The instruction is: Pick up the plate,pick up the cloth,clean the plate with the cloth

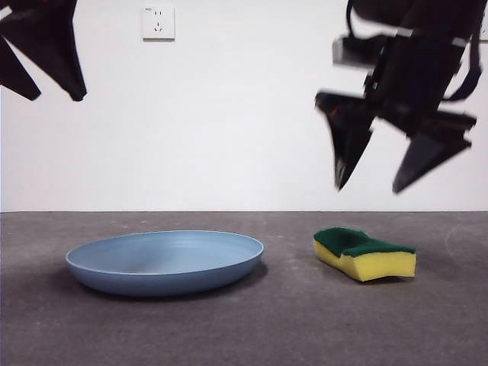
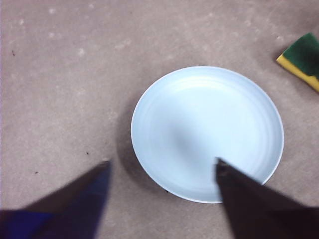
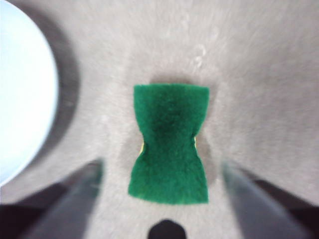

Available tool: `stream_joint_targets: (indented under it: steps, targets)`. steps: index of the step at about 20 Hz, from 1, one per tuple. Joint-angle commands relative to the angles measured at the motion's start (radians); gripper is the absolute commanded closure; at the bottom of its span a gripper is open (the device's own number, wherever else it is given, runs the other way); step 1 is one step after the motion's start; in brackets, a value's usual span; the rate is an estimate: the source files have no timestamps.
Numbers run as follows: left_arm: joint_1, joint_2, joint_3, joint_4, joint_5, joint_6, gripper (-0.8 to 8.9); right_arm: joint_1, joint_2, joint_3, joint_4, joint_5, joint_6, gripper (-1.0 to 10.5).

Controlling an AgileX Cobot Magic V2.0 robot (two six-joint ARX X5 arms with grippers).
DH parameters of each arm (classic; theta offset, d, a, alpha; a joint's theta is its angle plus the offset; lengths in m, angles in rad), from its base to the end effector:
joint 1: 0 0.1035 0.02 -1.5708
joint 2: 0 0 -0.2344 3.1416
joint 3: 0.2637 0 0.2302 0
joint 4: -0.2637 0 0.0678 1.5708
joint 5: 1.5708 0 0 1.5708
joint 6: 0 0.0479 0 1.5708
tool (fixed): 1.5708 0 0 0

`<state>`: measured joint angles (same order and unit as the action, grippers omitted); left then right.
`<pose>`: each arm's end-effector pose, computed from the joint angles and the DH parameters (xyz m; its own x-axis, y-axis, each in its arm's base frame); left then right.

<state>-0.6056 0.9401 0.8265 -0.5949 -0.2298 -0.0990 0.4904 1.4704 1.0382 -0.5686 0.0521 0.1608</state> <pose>0.1676 -0.1028 0.2528 0.7376 -0.2336 -0.6336 0.3572 0.9312 0.0724 0.2533 0.1324 0.2008 0.4999 0.2079 -0.8408 -0.3209 0.9461 0.0431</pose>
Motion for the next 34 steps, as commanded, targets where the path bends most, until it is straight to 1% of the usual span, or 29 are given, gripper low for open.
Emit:
stream_joint_targets:
  steps: [1,4,6,8,9,10,12,13,16,18,19,20,21,23,25,27,34]
  targets:
    - [-0.002,0.007,-0.010,0.020,-0.005,-0.005,8.22,0.002,-0.052,-0.008,-0.021,-0.001,-0.002,9.6]
    - [0.000,0.007,-0.010,0.068,-0.005,0.006,8.22,0.002,-0.120,-0.008,-0.045,-0.002,-0.007,9.6]
    - [0.001,0.006,-0.010,0.106,-0.004,0.025,8.22,0.013,-0.163,-0.008,-0.041,-0.002,-0.028,9.6]
    - [0.006,0.006,-0.010,0.132,0.000,0.031,8.22,0.029,-0.205,-0.008,-0.036,0.001,-0.029,9.6]
    - [0.006,0.006,-0.010,0.143,0.000,0.050,8.22,0.038,-0.230,-0.009,-0.033,0.005,-0.030,9.6]
    - [0.006,0.005,-0.010,0.155,0.000,0.052,8.23,0.047,-0.251,-0.012,-0.023,0.007,-0.036,9.6]
    - [0.013,-0.009,-0.023,0.194,0.033,0.052,8.23,0.064,-0.307,-0.046,0.048,0.007,-0.047,9.6]
    - [0.021,-0.024,-0.042,0.217,0.058,0.051,8.23,0.070,-0.341,-0.080,0.095,0.007,-0.047,9.6]
    - [0.050,-0.072,-0.123,0.283,0.081,0.049,8.23,0.073,-0.418,-0.182,0.188,0.007,-0.047,9.6]
    - [0.079,-0.148,-0.216,0.382,0.104,-0.016,8.23,0.073,-0.476,-0.277,0.253,0.007,-0.045,9.6]
    - [0.095,-0.190,-0.266,0.430,0.108,-0.034,8.23,0.074,-0.507,-0.331,0.291,0.007,-0.037,9.6]
    - [0.113,-0.226,-0.312,0.460,0.113,-0.034,8.23,0.074,-0.538,-0.388,0.335,0.007,-0.024,9.6]
    - [0.134,-0.258,-0.357,0.477,0.142,-0.035,8.23,0.074,-0.570,-0.448,0.386,0.010,-0.014,9.6]
    - [0.172,-0.305,-0.423,0.505,0.209,-0.041,8.23,0.074,-0.626,-0.532,0.447,0.010,-0.011,9.6]
    - [0.190,-0.331,-0.443,0.520,0.238,-0.053,8.22,0.074,-0.642,-0.546,0.439,0.008,-0.011,9.6]
    - [0.190,-0.330,-0.442,0.527,0.234,-0.059,8.16,0.074,-0.642,-0.546,0.430,0.007,0.015,9.5]
    - [0.189,-0.323,-0.442,0.515,0.232,-0.058,8.15,0.074,-0.642,-0.546,0.429,0.006,0.014,9.5]
